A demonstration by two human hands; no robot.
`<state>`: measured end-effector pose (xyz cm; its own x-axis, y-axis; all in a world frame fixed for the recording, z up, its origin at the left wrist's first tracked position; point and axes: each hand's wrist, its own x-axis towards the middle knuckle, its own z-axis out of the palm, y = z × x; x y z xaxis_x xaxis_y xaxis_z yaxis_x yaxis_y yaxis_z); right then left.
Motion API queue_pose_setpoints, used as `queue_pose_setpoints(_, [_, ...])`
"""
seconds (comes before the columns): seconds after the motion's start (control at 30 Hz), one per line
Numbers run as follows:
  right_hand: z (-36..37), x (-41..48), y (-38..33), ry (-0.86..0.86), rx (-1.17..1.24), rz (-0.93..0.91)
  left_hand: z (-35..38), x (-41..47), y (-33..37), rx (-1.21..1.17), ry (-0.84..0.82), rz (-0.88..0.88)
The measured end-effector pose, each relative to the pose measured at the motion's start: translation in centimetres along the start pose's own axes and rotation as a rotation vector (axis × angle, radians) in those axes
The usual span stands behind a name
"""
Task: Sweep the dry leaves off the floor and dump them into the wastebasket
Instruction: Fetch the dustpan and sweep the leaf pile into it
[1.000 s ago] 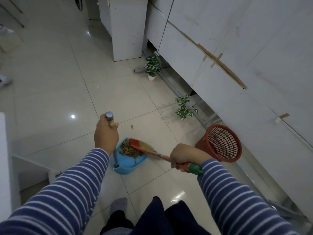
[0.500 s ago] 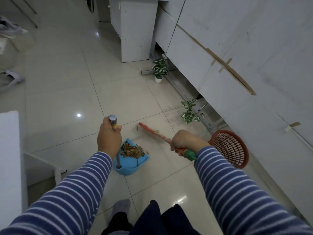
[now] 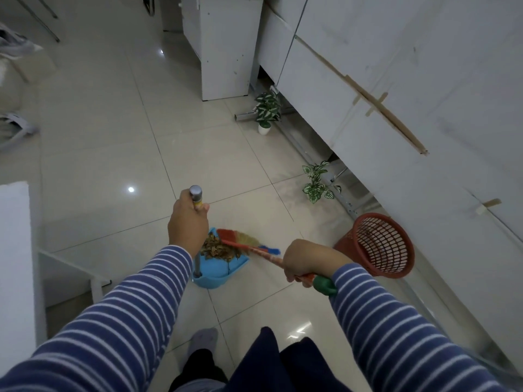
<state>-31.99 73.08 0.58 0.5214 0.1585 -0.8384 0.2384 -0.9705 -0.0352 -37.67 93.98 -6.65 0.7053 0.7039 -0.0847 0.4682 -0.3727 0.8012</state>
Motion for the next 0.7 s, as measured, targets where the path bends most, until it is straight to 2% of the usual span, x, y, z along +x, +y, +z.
queue_pose_setpoints(0.1, [0.0,-1.6,1.3,-0.025,-0.02,-0.011,0.1,-0.1,-0.1,-0.002,0.006,0.004])
queue_pose_setpoints(0.4, [-0.1,-4.6,5.5,0.026,0.149,0.018,-1.6,-1.5,-0.9,-0.035,0.03,-0.046])
queue_pose_setpoints(0.7, [4.8,-3.0,4.7,-0.026,0.182,0.062,-2.5,-3.8,-1.8,-0.008,0.005,-0.027])
